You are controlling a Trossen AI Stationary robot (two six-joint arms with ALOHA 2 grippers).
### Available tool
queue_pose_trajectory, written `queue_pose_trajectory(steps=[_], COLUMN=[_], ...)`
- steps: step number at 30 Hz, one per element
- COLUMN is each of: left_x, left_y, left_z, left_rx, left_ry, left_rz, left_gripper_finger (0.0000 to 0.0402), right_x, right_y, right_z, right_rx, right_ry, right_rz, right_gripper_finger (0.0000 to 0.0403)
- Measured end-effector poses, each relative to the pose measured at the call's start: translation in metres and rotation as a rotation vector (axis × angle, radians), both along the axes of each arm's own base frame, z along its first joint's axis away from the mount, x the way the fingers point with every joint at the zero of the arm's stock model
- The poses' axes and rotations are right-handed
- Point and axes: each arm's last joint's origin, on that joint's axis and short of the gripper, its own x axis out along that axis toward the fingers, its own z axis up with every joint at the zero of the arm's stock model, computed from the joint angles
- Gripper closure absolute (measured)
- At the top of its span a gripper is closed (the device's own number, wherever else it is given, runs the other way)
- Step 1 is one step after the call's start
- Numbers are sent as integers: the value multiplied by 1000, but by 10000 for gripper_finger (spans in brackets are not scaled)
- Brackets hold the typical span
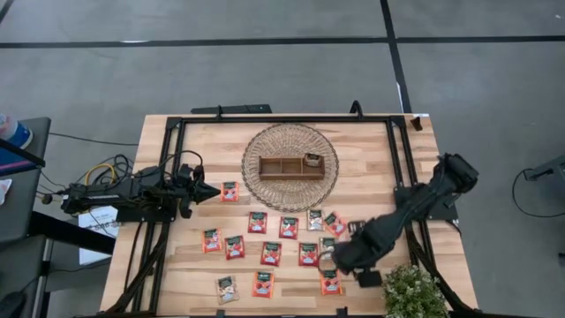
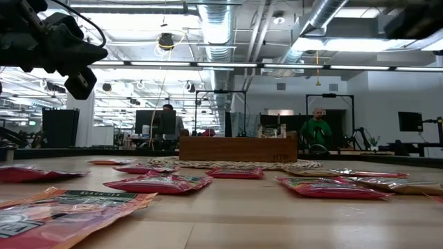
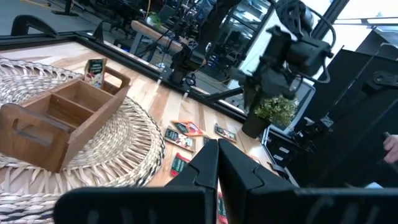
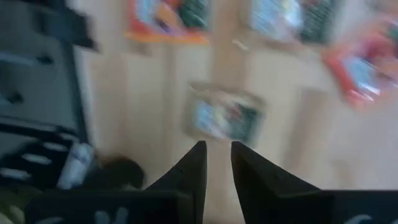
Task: Pick & Place Tea
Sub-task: Put the brown tea bag into the right slot of the wooden organizer
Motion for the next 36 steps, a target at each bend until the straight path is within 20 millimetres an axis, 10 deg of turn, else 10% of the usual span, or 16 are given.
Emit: queue_pose_trajectory(steps=[7,19,36], left_x=[0,0,0], left_y=[-1,-2,-2], left_z=[0,0,0], left_rx=[1,-28,-50], left_ry=[-2,-1,2], left_rz=[-37,-69,-70], left_gripper_finger=[402,402,402], right_x=[4,-4,-13], right_y=[16,-3,-11], right_z=[-17,-54,-95], right_rx=[2,-64,-40], right_ry=[6,110,148], right_rz=[-35,-106,-96], right_gripper_finger=[309,152,143])
